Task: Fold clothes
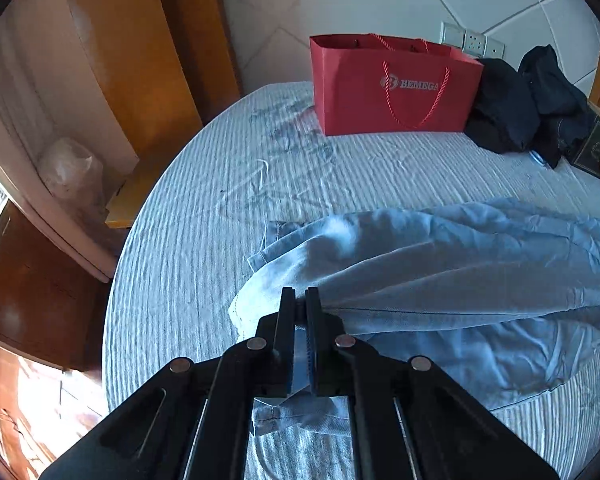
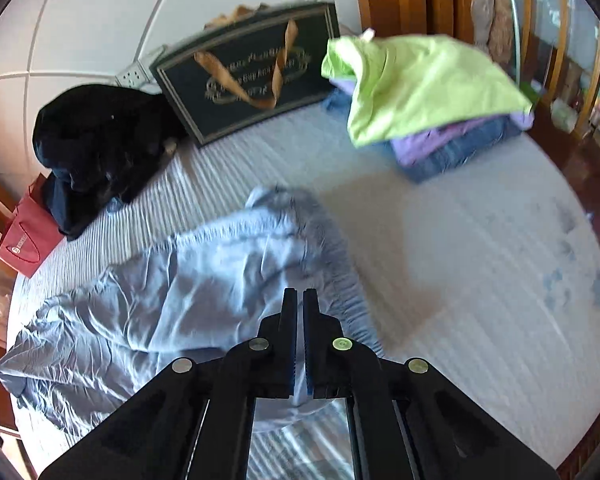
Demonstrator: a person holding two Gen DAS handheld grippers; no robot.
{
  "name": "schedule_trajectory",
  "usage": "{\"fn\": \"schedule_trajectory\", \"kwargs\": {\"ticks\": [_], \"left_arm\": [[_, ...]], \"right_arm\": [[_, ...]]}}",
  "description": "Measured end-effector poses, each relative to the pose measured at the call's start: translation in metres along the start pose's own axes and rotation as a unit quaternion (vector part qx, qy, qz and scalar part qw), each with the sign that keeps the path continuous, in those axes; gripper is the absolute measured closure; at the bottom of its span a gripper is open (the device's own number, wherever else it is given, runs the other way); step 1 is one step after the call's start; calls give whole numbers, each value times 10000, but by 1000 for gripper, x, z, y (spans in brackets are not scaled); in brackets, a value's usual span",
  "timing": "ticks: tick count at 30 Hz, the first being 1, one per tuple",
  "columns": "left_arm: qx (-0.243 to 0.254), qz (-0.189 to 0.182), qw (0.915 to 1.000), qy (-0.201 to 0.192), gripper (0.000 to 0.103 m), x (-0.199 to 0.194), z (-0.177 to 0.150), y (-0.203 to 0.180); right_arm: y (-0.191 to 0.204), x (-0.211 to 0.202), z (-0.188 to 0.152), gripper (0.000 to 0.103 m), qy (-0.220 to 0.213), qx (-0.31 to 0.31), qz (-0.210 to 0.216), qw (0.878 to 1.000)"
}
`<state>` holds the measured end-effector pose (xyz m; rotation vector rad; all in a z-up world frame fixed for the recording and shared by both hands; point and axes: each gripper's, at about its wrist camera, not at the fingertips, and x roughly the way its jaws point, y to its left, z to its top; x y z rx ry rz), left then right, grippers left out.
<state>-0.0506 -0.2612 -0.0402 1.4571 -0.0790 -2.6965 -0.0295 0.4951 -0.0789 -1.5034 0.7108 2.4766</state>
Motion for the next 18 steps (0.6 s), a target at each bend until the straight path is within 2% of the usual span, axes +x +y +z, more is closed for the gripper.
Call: {"fn": "schedule_trajectory", "kwargs": {"ticks": [3, 5, 6, 7, 9, 12, 15, 18], "left_arm": [[-50, -44, 9998, -190, 99, -21, 4, 3], [-90, 9, 9998, -153, 99, -21, 0, 5], [-135, 44, 9998, -134, 99, -19, -2, 6], [-207, 99, 9997, -124, 99, -18, -3, 9], [-350, 107, 9993, -105, 99, -17, -4, 15], [-408, 64, 9991, -50, 99, -17, -6, 19], [-406, -110, 9991, 26, 99, -15, -9, 15], [-235, -197, 9994, 148, 97, -4, -16, 7]], "right_arm": [[-10, -7, -2, 100, 80, 131, 206, 9997], [-17, -12, -3, 94, 134, 219, 343, 9991], [-20, -15, -4, 81, 161, 263, 411, 9987], [-24, -17, -5, 54, 187, 307, 480, 9982], [-27, -5, -17, 30, 337, 450, 547, 9969], [-27, 11, -25, 31, 372, 618, 614, 9955], [-25, 22, -25, 31, 341, 791, 493, 9951], [-19, 30, -26, 31, 390, 806, 413, 9951]]}}
